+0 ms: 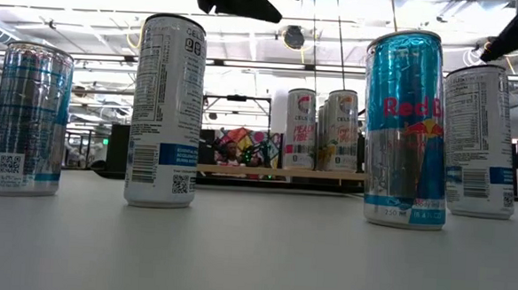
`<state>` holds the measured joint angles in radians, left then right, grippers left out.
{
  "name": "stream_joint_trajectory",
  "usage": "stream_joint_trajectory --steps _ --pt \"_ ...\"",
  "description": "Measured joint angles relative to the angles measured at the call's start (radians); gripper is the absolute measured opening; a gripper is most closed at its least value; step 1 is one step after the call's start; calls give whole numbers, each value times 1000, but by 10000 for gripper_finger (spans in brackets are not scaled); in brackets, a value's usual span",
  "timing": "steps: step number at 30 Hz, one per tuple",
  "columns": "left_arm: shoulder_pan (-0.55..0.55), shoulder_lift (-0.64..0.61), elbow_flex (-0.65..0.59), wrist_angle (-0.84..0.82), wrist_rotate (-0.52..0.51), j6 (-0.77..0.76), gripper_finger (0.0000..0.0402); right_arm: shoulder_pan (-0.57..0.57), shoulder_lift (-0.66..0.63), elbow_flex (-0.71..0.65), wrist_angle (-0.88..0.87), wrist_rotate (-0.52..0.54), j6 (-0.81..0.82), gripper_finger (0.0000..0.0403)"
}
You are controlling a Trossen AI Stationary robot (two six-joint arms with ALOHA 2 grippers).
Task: Place canned beverage on shelf
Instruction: Put the top white blue soda can on the shelf
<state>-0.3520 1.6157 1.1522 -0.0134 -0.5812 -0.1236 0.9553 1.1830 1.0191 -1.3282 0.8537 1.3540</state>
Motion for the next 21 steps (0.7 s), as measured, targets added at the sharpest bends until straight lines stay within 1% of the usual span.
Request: stream_joint_trajectory --steps 4,9,11,16,21 --pt "9 0 0 -7 0 0 334 -14 19 0 0 35 34 286" --pt "7 0 0 -16 0 -1 334 -14 65 0 0 42 90 286" --pt "3 0 0 -18 0 -1 334 -14 86 -5 0 63 106 286" --pt "3 0 0 -18 0 -25 334 -14 126 -65 1 68 184 286" --pt "15 0 0 -18 0 -26 334 -14 131 -125 24 72 236 286"
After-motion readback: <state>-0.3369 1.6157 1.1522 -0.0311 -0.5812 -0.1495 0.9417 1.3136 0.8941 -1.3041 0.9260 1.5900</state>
